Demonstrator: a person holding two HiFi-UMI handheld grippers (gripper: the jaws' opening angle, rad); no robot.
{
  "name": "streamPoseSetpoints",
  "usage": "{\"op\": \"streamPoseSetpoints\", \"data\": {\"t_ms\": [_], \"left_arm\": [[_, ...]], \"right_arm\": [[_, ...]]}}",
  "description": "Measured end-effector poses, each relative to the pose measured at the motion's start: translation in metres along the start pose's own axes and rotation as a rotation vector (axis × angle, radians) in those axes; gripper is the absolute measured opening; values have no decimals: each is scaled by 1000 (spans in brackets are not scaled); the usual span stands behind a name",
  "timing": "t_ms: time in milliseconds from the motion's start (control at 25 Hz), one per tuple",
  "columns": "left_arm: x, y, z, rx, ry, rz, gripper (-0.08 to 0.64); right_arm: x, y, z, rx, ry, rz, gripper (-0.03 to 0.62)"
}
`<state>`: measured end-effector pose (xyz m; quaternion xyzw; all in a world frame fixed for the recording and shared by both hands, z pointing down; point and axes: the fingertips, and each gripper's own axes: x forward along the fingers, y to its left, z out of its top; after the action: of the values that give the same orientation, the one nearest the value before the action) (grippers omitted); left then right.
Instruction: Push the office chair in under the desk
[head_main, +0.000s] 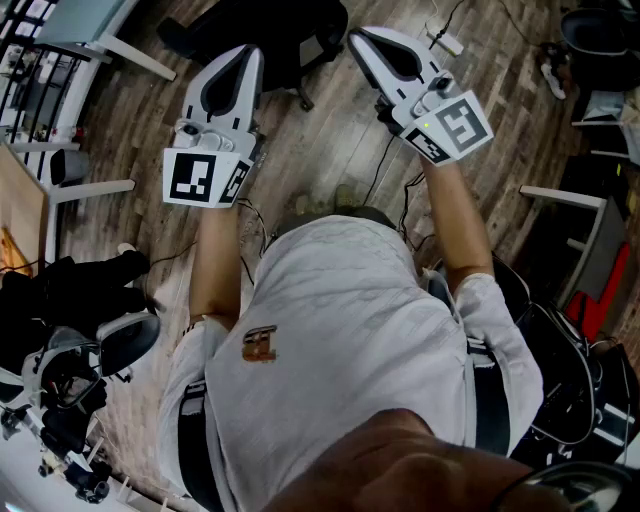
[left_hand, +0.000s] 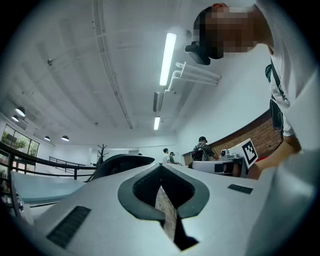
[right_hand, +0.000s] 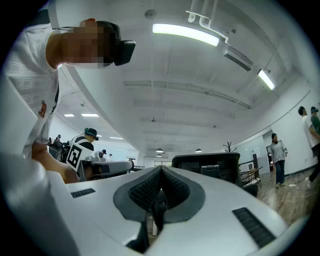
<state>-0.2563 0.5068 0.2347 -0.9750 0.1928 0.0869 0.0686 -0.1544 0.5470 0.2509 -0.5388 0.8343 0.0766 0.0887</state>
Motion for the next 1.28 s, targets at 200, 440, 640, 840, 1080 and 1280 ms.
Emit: {"op": "streamPoseSetpoints", "data": {"t_ms": [200,440,640,840,1080,1280], "left_arm": [[10,5,-10,0,5,8,18],[15,1,-6,3,9,16,18],[21,5,-7,17,21,55,18],[28,24,-12,62,68,144,64],[47,46,-21,140,149,205,165],[61,61,-43,267,263,217,224]], "right_arm": [[3,-15,-5,-2,-4,0,34],[0,-20,1,-2,-9,7,34],[-3,-29,5,37,-38,41,35],[-9,-64,-3,43,6,58,196],[-11,-118,-16,-48,101,83,213],[-11,-163,-31,-117,192,90,225]]}}
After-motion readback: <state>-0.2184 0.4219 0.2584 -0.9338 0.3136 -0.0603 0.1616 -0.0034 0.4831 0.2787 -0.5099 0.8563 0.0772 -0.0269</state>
